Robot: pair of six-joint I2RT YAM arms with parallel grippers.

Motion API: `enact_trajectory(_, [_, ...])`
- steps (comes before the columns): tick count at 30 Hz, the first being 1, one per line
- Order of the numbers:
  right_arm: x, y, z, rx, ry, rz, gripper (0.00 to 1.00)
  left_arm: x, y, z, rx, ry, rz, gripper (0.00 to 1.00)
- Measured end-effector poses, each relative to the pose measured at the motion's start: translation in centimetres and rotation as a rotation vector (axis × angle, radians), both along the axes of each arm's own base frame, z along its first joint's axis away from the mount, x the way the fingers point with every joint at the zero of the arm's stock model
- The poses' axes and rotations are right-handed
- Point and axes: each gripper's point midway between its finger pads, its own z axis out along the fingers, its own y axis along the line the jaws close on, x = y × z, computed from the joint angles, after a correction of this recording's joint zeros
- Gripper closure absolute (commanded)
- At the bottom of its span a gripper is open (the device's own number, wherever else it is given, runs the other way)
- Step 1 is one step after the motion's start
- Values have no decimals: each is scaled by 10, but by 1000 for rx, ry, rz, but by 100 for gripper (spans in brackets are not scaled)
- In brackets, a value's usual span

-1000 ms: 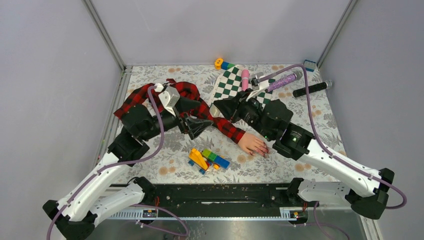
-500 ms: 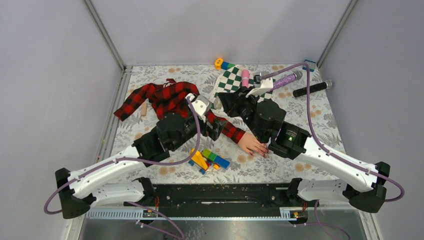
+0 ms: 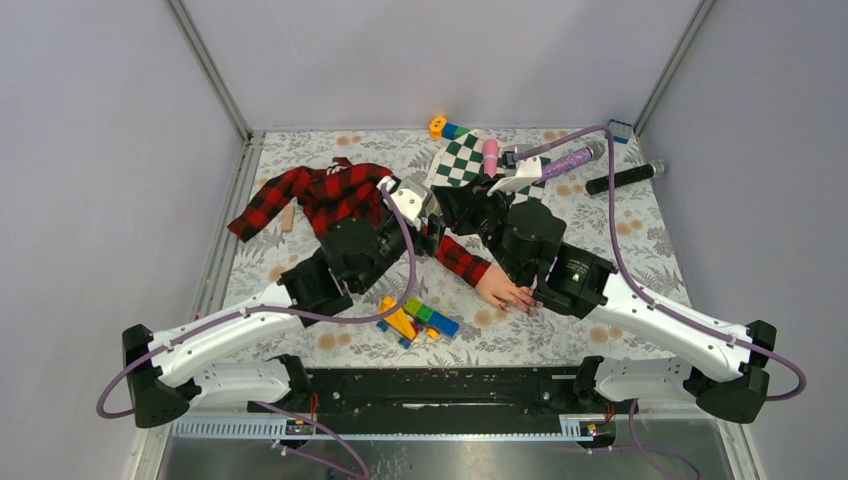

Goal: Paint the nails
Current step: Unscrew the nail polish bottle.

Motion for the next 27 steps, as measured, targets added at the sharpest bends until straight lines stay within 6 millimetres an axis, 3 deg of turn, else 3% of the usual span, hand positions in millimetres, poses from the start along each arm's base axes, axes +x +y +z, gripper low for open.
enact_trajectory(4, [0,2,-2,-4,2,2,100,2,-3,-1,11,-7,1,57])
enact_trajectory(12, [1,3,-2,-13,-14,9,100,1,-6,-4,37,-17,-7,99])
enact_trajectory(27, [-7,4,4,-6,-65,62,100,-8,-7,3,10,-25,-74,100])
